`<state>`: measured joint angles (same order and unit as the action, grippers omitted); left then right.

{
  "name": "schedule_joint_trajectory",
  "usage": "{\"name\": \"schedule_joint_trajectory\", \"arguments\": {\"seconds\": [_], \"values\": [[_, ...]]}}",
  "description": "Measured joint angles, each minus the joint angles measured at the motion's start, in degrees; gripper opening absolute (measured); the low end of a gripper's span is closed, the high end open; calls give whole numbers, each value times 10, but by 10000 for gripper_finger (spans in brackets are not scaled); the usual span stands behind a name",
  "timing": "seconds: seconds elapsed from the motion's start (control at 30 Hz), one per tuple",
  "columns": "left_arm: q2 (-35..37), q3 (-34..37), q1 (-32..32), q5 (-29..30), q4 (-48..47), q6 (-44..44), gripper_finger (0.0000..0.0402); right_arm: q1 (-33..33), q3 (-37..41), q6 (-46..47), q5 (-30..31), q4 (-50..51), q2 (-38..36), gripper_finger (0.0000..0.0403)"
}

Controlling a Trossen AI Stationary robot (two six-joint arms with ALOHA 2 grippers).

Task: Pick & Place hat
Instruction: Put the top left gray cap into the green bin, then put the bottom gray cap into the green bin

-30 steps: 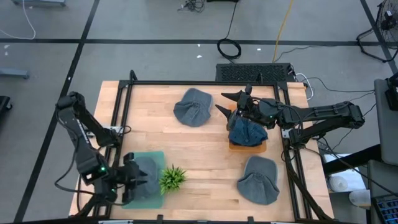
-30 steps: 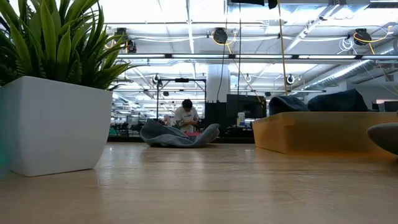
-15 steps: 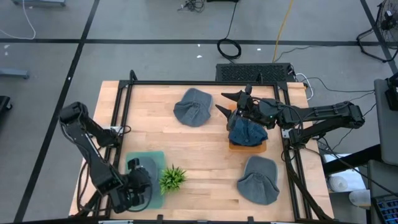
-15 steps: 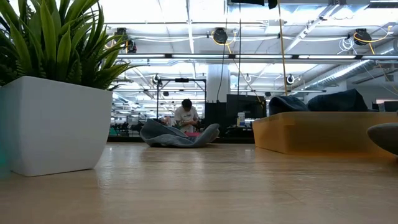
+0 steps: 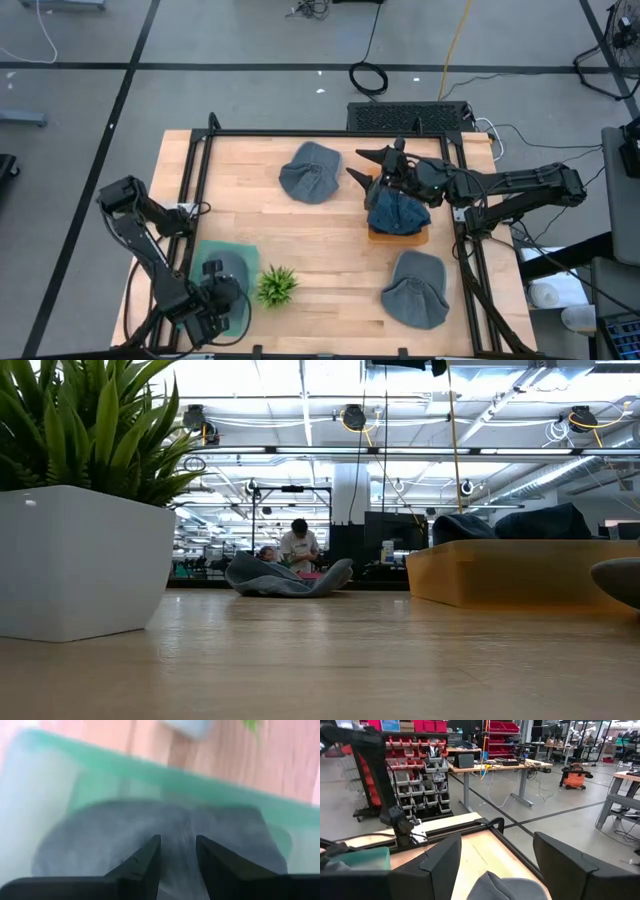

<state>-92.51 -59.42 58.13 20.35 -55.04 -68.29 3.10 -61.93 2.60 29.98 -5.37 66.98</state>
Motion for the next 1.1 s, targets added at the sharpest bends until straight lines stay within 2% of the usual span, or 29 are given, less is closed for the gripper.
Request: {"name": "schedule_joint_trajectory", "arguments": {"seconds": [0.23, 0.4, 0.47, 0.67, 0.73, 0.87, 1.0, 1.1], "values": [[7, 0, -34, 85, -8, 9, 131, 0, 0, -2, 2, -1, 0, 238], [7, 0, -58, 1, -52, 35, 132, 0, 0, 8, -2, 0, 0, 238], [8, 0, -57, 1, -82, 27, 132, 0, 0, 36, -11, 0, 0, 238], [41, 0, -75, 63, -185, -66, 132, 0, 0, 24, -15, 0, 0, 238], [61, 0, -76, 108, -210, -75, 137, 0, 0, 14, -15, 0, 0, 238], [116, 0, -93, 168, -233, -72, 175, 0, 0, 30, -18, 3, 0, 238], [180, 0, -128, 200, -247, -40, 235, -2, 0, 53, -19, 21, 0, 240], [226, 0, -163, 228, -237, 7, 279, -16, 0, 56, -39, 60, 0, 257]]}}
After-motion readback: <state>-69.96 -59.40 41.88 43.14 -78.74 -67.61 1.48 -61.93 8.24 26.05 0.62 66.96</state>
